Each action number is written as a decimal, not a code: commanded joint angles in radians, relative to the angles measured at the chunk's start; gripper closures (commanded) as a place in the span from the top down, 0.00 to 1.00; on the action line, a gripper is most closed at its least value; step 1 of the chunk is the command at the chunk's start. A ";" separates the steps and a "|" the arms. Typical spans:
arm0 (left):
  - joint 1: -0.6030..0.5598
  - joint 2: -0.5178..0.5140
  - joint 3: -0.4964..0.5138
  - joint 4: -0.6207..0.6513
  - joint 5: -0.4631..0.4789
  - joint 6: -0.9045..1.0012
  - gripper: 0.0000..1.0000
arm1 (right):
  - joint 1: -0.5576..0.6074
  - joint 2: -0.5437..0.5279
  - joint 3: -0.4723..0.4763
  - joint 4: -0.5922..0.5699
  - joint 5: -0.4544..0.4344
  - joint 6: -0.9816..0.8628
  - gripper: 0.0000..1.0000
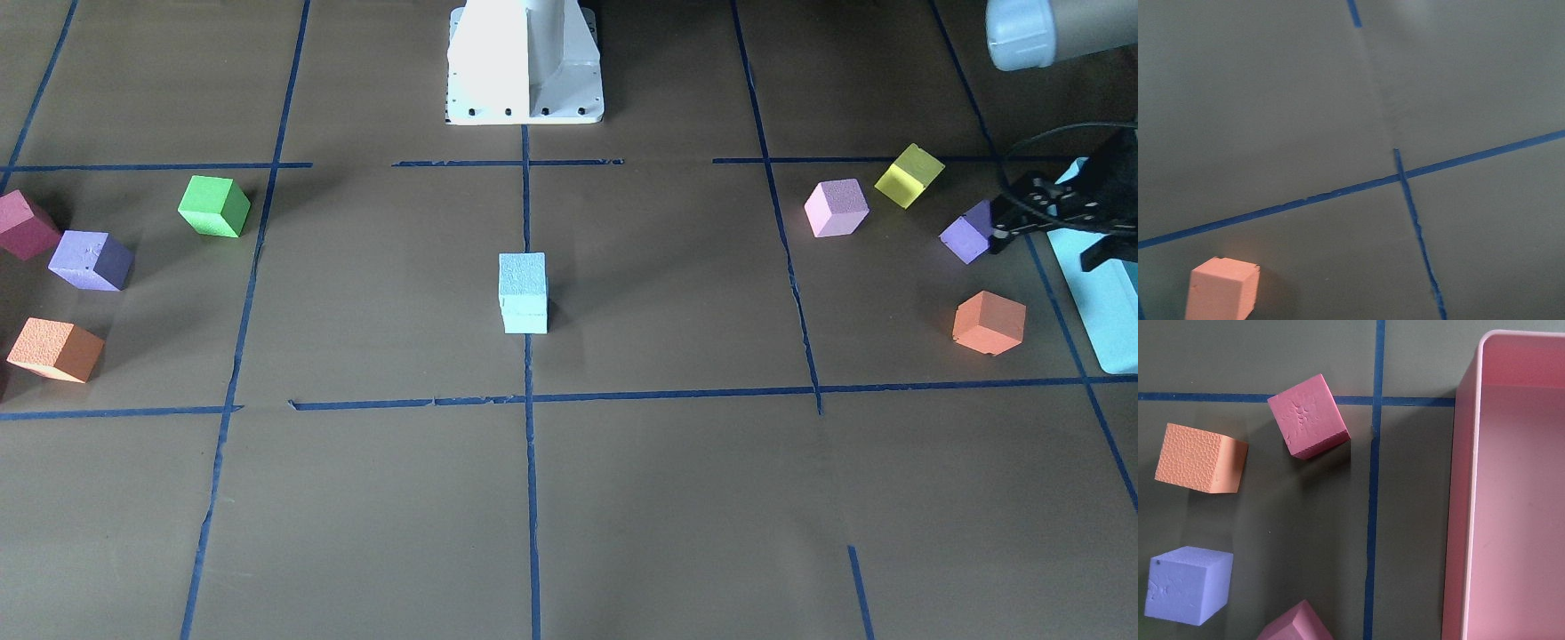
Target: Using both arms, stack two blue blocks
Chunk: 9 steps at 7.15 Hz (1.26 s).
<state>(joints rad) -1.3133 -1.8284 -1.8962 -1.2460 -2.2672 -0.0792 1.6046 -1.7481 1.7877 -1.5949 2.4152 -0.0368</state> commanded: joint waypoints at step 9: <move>-0.328 0.288 0.347 -0.408 -0.140 0.177 1.00 | -0.012 0.007 0.001 0.024 0.016 0.028 1.00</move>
<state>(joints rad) -1.6393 -1.5468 -1.5478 -1.6525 -2.4092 0.1044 1.5923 -1.7421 1.7886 -1.5711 2.4318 -0.0092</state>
